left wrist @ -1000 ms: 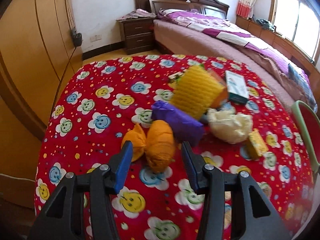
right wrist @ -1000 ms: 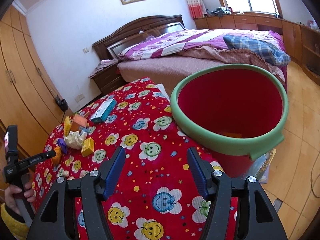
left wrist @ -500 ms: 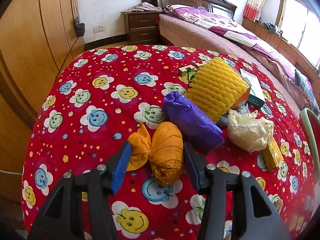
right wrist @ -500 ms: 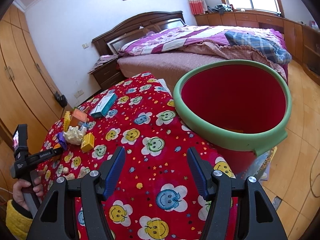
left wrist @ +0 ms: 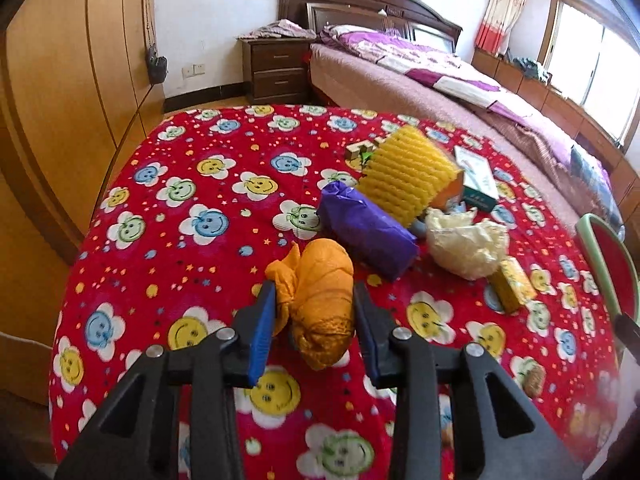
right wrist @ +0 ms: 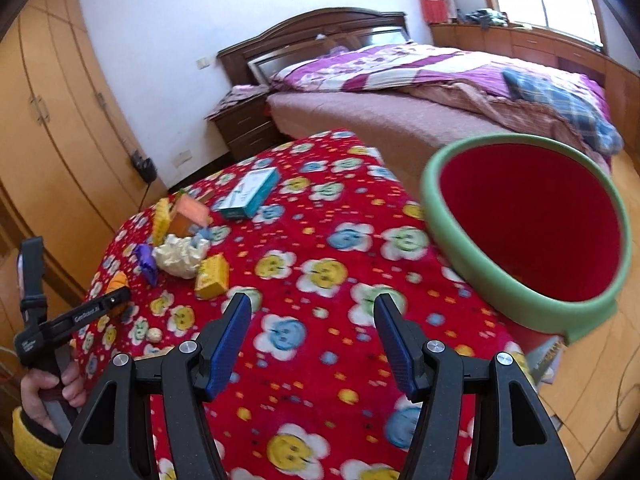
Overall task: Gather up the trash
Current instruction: 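Grasp the orange mesh bundle with the left gripper while the right grasps the yellow box, then carry both items over the red bucket and open both grippers, then return both tools to the bedspread and grasp the purple bag with the left gripper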
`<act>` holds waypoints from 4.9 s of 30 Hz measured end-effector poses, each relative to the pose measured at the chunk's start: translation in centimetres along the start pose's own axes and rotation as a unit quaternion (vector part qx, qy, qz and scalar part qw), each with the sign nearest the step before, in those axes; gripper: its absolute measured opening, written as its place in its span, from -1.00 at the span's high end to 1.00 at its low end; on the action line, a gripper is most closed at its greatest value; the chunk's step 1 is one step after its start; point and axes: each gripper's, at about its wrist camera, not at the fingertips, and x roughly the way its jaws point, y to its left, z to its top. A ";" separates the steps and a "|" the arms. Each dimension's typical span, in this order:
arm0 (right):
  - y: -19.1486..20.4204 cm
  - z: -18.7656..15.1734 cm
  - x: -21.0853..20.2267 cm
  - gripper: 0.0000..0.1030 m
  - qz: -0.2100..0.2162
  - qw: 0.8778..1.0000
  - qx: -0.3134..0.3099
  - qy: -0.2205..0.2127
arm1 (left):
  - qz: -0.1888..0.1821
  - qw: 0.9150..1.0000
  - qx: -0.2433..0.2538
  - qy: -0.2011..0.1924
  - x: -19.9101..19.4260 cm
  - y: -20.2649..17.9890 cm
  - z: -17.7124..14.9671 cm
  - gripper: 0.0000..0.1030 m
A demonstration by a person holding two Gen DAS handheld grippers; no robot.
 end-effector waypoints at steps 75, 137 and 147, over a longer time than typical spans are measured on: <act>-11.6 -0.2 -7.3 0.44 -0.145 0.980 0.110 -0.085 | -0.188 0.971 0.147 -0.021 -7.8 -18.2 -1.0 0.26; -17.6 -0.4 -10.6 0.10 -0.116 0.975 0.149 -0.118 | -0.227 0.952 0.204 0.010 -4.7 -32.2 -0.4 -0.13; -13.0 -0.5 -9.9 0.05 -0.083 0.983 0.124 -0.104 | -0.193 0.969 0.157 -0.005 -6.6 -25.0 0.4 -0.13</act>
